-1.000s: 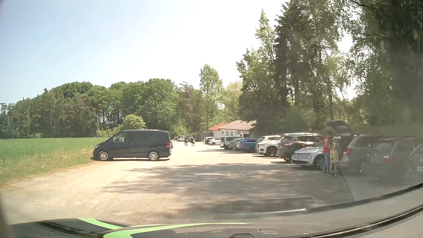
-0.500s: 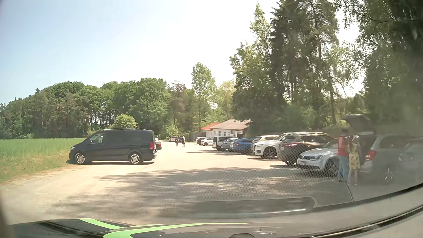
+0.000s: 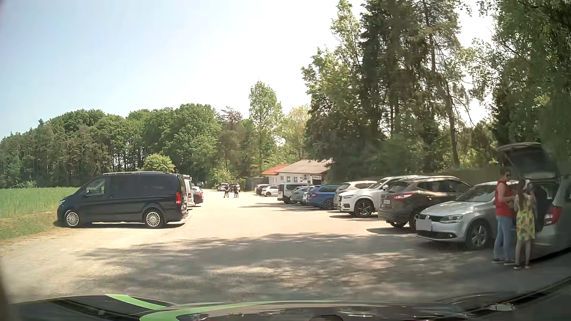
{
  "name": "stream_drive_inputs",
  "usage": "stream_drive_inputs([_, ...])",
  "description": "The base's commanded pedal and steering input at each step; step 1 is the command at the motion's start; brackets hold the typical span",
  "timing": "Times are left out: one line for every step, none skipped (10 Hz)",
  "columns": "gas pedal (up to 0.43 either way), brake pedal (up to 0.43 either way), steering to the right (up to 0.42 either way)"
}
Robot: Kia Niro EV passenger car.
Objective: Follow the waypoints while adhering to traffic rules and regulations
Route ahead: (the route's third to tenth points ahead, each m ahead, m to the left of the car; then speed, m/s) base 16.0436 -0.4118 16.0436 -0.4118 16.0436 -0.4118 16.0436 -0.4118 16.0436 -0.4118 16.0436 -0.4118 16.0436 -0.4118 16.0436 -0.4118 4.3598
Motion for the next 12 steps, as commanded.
stream_drive_inputs([0.0,0.159,0.018])
stream_drive_inputs([0.0,0.165,0.017])
stream_drive_inputs([0.0,0.165,0.012])
stream_drive_inputs([0.0,0.177,0.007])
stream_drive_inputs([0.0,0.177,0.004])
stream_drive_inputs([0.0,0.177,0.0])
stream_drive_inputs([0.0,0.183,-0.006])
stream_drive_inputs([0.0,0.195,-0.011])
stream_drive_inputs([0.0,0.207,-0.011])
stream_drive_inputs([0.0,0.226,-0.014])
stream_drive_inputs([0.0,0.232,-0.022])
stream_drive_inputs([0.0,0.244,-0.032])
